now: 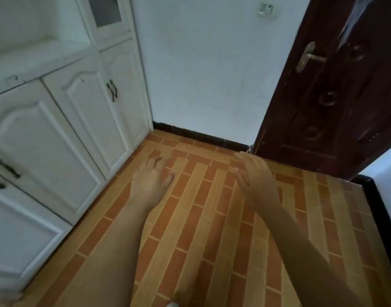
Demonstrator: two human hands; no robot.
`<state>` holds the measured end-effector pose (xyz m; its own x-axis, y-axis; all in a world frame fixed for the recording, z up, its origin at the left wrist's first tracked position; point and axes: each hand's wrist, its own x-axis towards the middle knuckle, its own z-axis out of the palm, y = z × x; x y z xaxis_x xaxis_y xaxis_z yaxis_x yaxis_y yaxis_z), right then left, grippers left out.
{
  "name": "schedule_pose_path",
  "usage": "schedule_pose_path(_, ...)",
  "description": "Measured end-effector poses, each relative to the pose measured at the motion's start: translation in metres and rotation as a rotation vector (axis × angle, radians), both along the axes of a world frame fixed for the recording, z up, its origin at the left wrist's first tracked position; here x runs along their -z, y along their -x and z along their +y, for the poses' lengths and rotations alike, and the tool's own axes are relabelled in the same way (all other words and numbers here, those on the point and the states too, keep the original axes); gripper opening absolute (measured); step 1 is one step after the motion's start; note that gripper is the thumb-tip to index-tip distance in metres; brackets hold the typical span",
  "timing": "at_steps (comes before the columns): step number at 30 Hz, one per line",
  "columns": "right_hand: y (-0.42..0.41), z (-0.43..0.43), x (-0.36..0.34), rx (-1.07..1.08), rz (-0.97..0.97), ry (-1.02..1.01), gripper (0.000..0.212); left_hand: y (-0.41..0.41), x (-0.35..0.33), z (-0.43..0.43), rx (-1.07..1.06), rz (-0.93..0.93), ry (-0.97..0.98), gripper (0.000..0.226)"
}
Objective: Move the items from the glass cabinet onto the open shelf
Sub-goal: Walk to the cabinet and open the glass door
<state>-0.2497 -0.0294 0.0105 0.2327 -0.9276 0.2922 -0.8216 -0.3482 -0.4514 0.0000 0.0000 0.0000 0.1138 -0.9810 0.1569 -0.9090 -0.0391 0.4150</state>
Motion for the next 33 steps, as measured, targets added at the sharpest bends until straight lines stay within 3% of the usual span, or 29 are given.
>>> schedule_pose_path(4, -0.028, -0.011, 0.012, -0.020, 0.092, -0.020, 0.045, -0.026, 0.013, 0.000, -0.044, -0.025, -0.055, 0.044)
schedule_pose_path(22, -0.122, -0.070, 0.021, -0.098, 0.105, -0.055, 0.037, -0.122, 0.033, -0.054, -0.048, 0.009, -0.095, 0.043)
schedule_pose_path(29, -0.143, -0.145, 0.035, -0.141, 0.122, -0.067, 0.035, -0.144, 0.048, -0.116, -0.098, 0.009, -0.121, 0.043)
schedule_pose_path(33, -0.159, -0.216, 0.032, -0.167, 0.120, -0.027, 0.050, -0.157, 0.048, -0.176, -0.152, -0.013, -0.127, 0.043)
